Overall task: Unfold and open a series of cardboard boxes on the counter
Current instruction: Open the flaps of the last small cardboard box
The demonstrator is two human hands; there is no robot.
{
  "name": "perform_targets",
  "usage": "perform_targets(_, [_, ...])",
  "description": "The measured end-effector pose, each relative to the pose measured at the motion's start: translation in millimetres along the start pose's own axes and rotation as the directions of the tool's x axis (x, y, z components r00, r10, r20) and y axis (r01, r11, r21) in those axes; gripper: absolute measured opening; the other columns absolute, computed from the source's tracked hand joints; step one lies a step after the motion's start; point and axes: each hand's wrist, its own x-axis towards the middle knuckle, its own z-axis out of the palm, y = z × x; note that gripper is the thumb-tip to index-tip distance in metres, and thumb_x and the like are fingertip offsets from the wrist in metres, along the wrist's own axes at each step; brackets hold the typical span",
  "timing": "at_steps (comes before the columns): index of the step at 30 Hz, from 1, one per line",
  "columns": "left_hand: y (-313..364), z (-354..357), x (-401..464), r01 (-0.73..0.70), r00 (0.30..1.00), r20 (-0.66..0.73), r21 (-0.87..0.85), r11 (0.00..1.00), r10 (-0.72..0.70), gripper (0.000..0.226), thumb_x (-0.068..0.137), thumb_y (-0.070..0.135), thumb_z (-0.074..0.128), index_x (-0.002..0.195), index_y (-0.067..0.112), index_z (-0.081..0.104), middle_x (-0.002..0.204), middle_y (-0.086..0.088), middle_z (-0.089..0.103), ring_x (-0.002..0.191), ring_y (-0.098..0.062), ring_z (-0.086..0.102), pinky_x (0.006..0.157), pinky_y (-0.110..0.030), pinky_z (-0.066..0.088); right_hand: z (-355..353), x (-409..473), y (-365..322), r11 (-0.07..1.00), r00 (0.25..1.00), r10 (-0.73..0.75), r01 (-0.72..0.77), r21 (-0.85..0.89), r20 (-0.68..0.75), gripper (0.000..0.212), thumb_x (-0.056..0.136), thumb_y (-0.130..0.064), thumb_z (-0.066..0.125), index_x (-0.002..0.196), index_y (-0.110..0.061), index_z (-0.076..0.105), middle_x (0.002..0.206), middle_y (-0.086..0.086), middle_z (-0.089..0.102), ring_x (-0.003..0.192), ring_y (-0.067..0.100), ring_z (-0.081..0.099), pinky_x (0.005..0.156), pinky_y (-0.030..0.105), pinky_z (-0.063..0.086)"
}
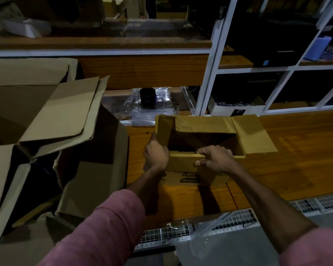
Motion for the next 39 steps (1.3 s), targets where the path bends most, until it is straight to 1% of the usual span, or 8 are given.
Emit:
perform_targets(3, [4.6,-3.3,3.6,-0.052,0.997,0.066,0.139,0.989,0.043,0.057,0.098,0.015,0.059,0.147,0.010,0.032,0.134,-0.016,0.054,0.117,-0.030,0.059,0.096,-0.039,0.054,-0.4,-1.3,0.9,1.000,1.000,-0.011,0.011,-0.010,-0.007,0.009,0.089,-0.047,0.066,0.091,-0.038,0.064,0.087,-0.017,0.067,0.091,0.007,0.059,0.091,0.040,0.039])
perform_targets(7, [20.5,-2.0,13.9,-0.363,0.932,0.195,0.514,0.777,0.307,0.086,0.096,0.020,0.057,0.159,0.004,0.001,0.167,-0.019,0.002,0.153,-0.041,-0.007,0.122,-0.063,0.006,-1.8,-1.5,0.1,0.999,1.000,-0.011,0.011,-0.030,0.013,0.011,0.087,-0.050,0.067,0.088,-0.039,0.063,0.087,-0.018,0.066,0.090,0.006,0.060,0.094,0.041,0.042])
perform_targets(13, [27.6,14.9,11.4,-0.141,0.990,0.069,0.497,0.856,0.123,0.056,0.102,0.043,0.031,0.145,0.008,0.040,0.158,-0.011,0.035,0.149,-0.038,0.017,0.107,-0.059,0.028,-8.5,10.7,7.5,0.946,0.993,-0.062,0.025,0.323,0.105,0.053,0.089,-0.073,0.045,0.101,-0.029,0.071,0.100,-0.006,0.071,0.094,0.016,0.067,0.088,0.042,0.054])
perform_targets(17, [27.0,18.9,12.3,-0.140,0.989,0.026,0.527,0.838,0.149,0.056,0.100,0.043,0.030,0.142,0.008,0.044,0.158,-0.010,0.036,0.148,-0.037,0.022,0.107,-0.056,0.031,-1.4,43.9,15.1,0.992,0.995,-0.080,0.086,0.097,-0.066,0.061,0.096,-0.052,0.052,0.147,-0.021,0.040,0.150,0.010,0.037,0.136,0.032,0.040,0.110,0.048,0.040])
perform_targets(21, [26.5,18.0,12.2,-0.127,0.991,0.042,0.530,0.839,0.124,0.064,0.100,0.042,0.031,0.153,0.007,0.027,0.163,-0.009,0.027,0.150,-0.035,0.019,0.109,-0.055,0.031,-4.4,75.2,9.0,0.988,0.892,-0.148,0.116,-0.100,-0.427,0.076,0.095,-0.035,0.060,0.156,-0.021,0.018,0.163,0.012,0.005,0.149,0.035,0.014,0.119,0.054,0.022])
perform_targets(29, [24.1,23.4,18.1,-0.096,0.994,0.001,0.493,0.865,0.109,0.062,0.101,0.040,0.034,0.155,0.010,0.026,0.165,-0.006,0.025,0.152,-0.030,0.018,0.112,-0.053,0.029,-10.9,142.4,13.4,0.966,0.932,-0.130,0.042,-0.254,-0.338,0.048,0.098,-0.037,0.052,0.140,-0.018,0.039,0.147,0.008,0.041,0.139,0.028,0.032,0.115,0.065,0.014])
perform_targets(34, [23.7,26.3,21.6,-0.061,0.996,-0.026,0.464,0.884,0.082,0.061,0.100,0.037,0.034,0.156,0.013,0.026,0.166,-0.003,0.022,0.153,-0.026,0.016,0.114,-0.051,0.028,-6.4,150.7,14.9,0.983,0.854,-0.117,0.026,-0.184,-0.507,0.024,0.098,-0.023,0.051,0.121,-0.020,0.059,0.123,0.008,0.059,0.118,0.031,0.048,0.101,0.045,0.026])
perform_targets(39, [23.7,26.0,22.6,-0.062,0.997,-0.010,0.457,0.887,0.075,0.063,0.101,0.038,0.034,0.157,0.014,0.020,0.167,-0.002,0.020,0.153,-0.026,0.014,0.118,-0.053,0.025,-9.8,153.9,16.1,0.976,0.860,-0.126,0.018,-0.218,-0.494,0.024,0.095,-0.020,0.057,0.119,-0.019,0.059,0.122,0.008,0.059,0.117,0.030,0.050,0.098,0.044,0.029])
